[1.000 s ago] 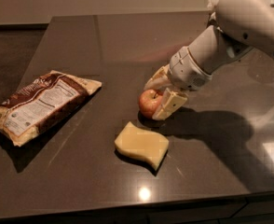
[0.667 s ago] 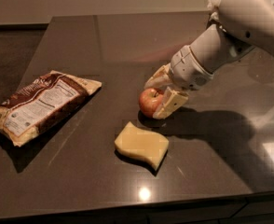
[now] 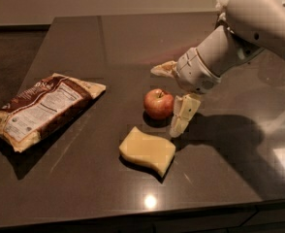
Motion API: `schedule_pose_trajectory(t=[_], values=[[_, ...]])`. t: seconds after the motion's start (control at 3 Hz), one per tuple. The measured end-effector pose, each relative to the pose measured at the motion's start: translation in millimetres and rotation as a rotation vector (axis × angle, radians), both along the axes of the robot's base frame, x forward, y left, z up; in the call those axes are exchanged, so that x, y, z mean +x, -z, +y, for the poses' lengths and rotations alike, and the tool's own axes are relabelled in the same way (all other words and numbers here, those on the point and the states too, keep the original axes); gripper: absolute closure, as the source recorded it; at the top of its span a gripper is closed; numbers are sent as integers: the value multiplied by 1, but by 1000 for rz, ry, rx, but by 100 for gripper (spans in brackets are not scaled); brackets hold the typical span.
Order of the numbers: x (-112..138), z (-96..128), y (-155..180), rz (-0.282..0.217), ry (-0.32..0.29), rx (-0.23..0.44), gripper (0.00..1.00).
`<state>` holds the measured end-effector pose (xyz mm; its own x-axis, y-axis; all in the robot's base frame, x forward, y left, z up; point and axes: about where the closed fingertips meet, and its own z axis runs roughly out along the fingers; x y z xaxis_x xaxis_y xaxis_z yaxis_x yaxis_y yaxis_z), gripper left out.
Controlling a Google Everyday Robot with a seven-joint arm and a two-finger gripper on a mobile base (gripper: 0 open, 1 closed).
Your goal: Move apple near sponge
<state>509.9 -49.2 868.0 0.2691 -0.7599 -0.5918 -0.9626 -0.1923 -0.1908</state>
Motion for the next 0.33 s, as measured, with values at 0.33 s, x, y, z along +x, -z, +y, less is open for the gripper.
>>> schedule_pose_trajectory(t=[0.33], values=[[0,0,0,0,0,0,0]])
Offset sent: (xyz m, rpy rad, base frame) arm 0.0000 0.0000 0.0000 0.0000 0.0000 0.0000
